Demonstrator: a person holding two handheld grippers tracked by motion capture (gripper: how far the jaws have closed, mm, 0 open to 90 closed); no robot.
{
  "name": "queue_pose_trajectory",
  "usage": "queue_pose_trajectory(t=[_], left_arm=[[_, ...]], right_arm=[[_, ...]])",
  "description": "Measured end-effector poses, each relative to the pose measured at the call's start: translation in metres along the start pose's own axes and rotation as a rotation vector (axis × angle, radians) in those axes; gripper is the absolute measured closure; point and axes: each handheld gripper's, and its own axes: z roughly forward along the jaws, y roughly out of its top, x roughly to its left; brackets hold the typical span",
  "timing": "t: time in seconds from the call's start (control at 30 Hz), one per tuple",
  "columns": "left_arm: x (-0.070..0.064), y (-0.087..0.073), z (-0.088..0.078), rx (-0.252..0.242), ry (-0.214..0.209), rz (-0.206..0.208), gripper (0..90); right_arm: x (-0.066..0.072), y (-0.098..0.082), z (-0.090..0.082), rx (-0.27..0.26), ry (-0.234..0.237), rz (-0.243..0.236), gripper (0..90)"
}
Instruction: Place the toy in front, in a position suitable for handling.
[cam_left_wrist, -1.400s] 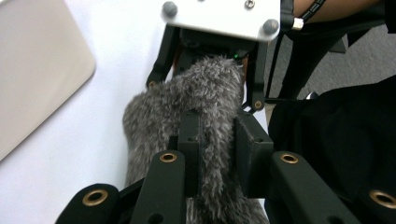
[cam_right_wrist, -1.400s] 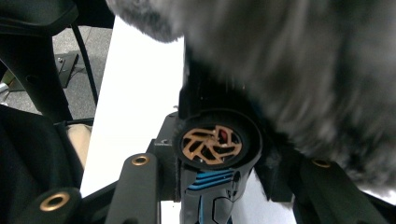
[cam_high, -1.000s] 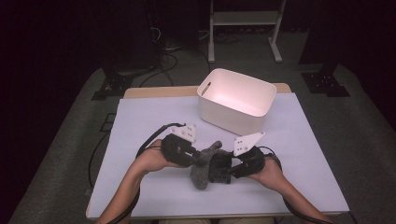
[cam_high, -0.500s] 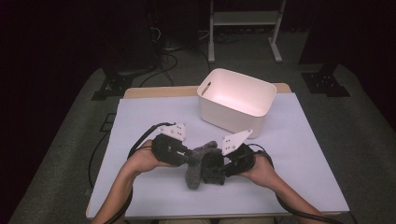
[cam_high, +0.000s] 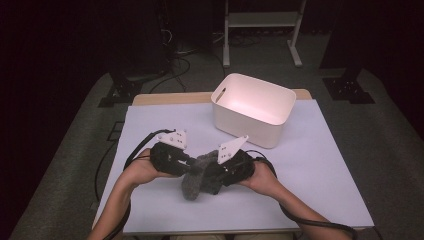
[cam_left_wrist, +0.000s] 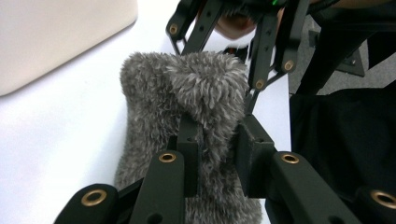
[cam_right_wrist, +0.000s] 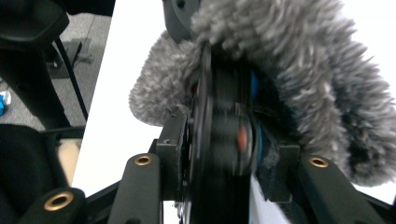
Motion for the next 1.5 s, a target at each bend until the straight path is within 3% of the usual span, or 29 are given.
queue_pose_trajectory(t=[0.1,0.23,0.37,0.53,0.83,1.13,1.27,1.4,1.5], left_arm=[[0.003,-0.002,0.018,0.036,-0.016,-0.007,73.9],[0.004,0.002,0.039,0.011,-0.061,-0.013,74.0],[0.003,0.007,0.051,0.025,-0.072,-0.007,74.1],[0.0,0.011,0.068,0.082,-0.077,0.026,73.9],[-0.001,0.016,0.079,0.118,-0.074,0.043,73.4],[-0.004,0.024,0.091,0.148,-0.079,0.07,73.2],[-0.004,0.028,0.092,0.171,-0.077,0.074,72.4],[-0.004,0.029,0.092,0.176,-0.085,0.068,72.1],[-0.005,0.03,0.093,0.18,-0.083,0.071,72.2]], right_arm=[[0.001,-0.004,-0.007,0.025,-0.001,-0.011,57.8],[0.002,-0.013,-0.016,0.044,0.002,-0.003,58.2],[0.002,-0.024,-0.023,0.032,-0.006,0.014,58.6],[0.004,-0.049,-0.034,0.001,-0.027,0.045,59.6],[0.003,-0.077,-0.041,-0.015,-0.028,0.101,59.4],[0.005,-0.093,-0.042,-0.002,-0.038,0.117,59.1],[0.006,-0.098,-0.052,-0.018,-0.053,0.138,53.4],[0.008,-0.112,-0.061,0.021,-0.056,0.164,45.3],[0.01,-0.119,-0.058,0.047,-0.063,0.174,47.9]])
